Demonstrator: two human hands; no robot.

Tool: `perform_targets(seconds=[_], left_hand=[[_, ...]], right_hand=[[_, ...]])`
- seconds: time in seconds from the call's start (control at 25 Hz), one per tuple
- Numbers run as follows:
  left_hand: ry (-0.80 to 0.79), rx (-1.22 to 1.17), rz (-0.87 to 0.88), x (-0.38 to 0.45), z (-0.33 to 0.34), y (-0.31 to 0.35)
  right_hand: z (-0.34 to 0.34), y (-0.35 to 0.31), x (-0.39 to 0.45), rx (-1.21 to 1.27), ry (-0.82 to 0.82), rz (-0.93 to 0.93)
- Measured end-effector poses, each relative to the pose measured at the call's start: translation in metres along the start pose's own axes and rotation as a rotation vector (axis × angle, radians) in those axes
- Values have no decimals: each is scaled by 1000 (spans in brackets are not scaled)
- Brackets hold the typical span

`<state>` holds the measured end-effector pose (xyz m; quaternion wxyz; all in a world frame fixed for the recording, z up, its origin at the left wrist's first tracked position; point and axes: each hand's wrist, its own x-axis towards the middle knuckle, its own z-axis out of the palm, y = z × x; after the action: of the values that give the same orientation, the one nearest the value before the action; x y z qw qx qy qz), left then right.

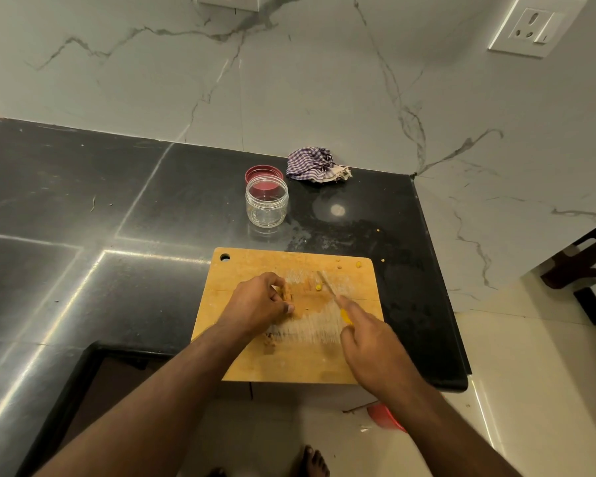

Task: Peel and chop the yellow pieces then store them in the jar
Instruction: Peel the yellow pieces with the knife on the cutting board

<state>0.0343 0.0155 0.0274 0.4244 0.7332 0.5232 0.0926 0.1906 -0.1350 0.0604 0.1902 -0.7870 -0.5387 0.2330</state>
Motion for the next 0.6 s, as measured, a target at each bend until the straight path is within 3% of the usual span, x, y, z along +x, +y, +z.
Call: perform_targets(seconds=[0.12,0.32,0.6], left_hand=[[5,-13,0,-1,0,1],[3,-20,6,-3,0,1],[4,-37,19,-2,-1,0]], right_hand=[[6,-1,-6,13,-126,-64],[-13,25,6,10,62,74],[-4,22,-1,75,-47,-7]])
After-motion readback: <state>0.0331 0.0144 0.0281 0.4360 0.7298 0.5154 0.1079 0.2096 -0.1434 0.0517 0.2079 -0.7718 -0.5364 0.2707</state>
